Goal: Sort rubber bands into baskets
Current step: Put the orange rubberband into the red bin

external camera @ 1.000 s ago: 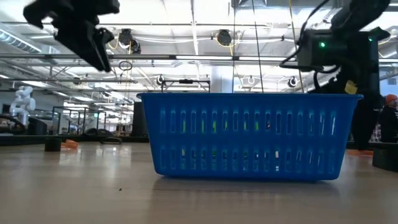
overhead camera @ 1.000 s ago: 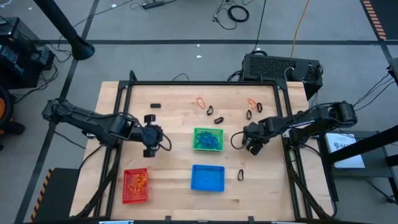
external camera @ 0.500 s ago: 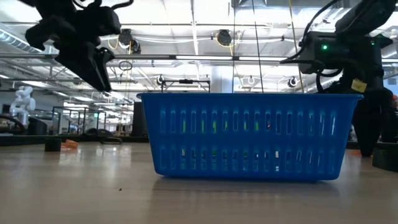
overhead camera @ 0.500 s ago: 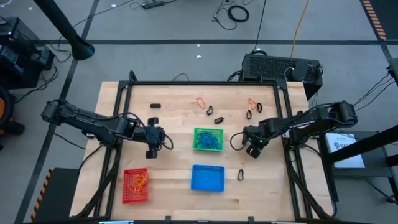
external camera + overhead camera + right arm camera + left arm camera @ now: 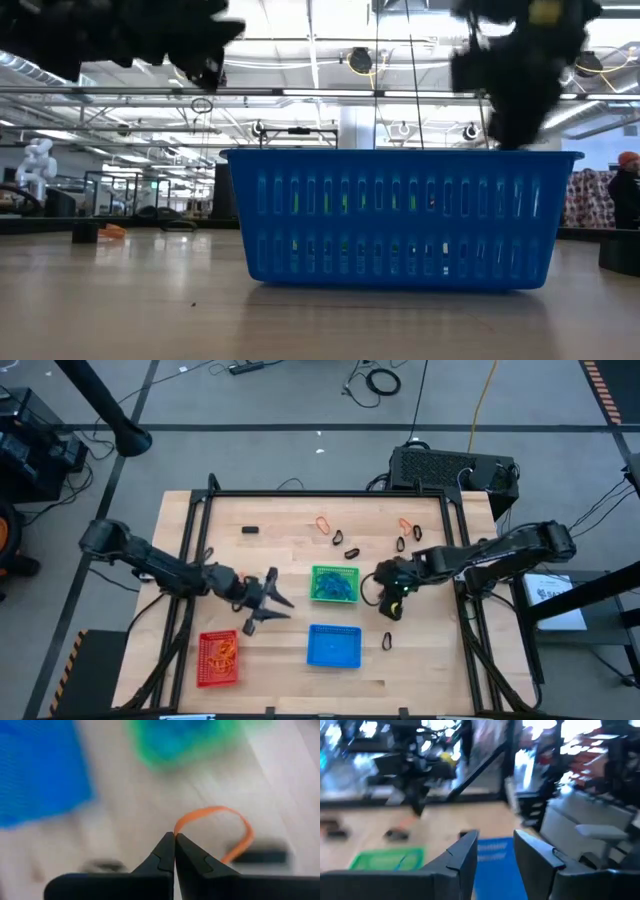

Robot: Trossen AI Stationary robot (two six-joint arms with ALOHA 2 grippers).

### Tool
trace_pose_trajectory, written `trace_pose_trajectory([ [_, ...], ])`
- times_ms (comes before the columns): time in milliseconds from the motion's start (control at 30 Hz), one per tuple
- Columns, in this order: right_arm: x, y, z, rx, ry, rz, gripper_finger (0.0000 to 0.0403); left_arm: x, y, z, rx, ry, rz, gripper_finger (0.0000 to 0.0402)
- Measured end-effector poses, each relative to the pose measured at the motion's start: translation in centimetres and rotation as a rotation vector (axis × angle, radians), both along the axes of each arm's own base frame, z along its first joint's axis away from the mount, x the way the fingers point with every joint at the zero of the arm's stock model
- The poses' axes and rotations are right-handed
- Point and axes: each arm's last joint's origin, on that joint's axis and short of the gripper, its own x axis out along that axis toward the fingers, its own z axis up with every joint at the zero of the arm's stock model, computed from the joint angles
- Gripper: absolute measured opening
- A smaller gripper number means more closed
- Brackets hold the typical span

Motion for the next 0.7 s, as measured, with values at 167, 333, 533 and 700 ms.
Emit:
trace_pose_trajectory([
  [167,2.3,2.7,2.7,0.016,-0.335,0.198,0.0,1.6,-2.6,-1.4,0.113,-0.081,-0.107,0.0134],
  [333,3.0,5.4,3.5,0.052,-0.493,0.361,0.0,5.2,-4.7,-2.6,0.24,-0.081,-0.07,0.0134],
  [533,3.4,8.3,2.4,0.089,-0.497,0.434,0.0,9.0,-6.1,-3.5,0.331,-0.102,-0.056,0.0134],
  [700,4.3,10.2,0.7,0.111,-0.495,0.471,0.0,11.4,-7.0,-4.0,0.385,-0.133,-0.056,0.0134],
])
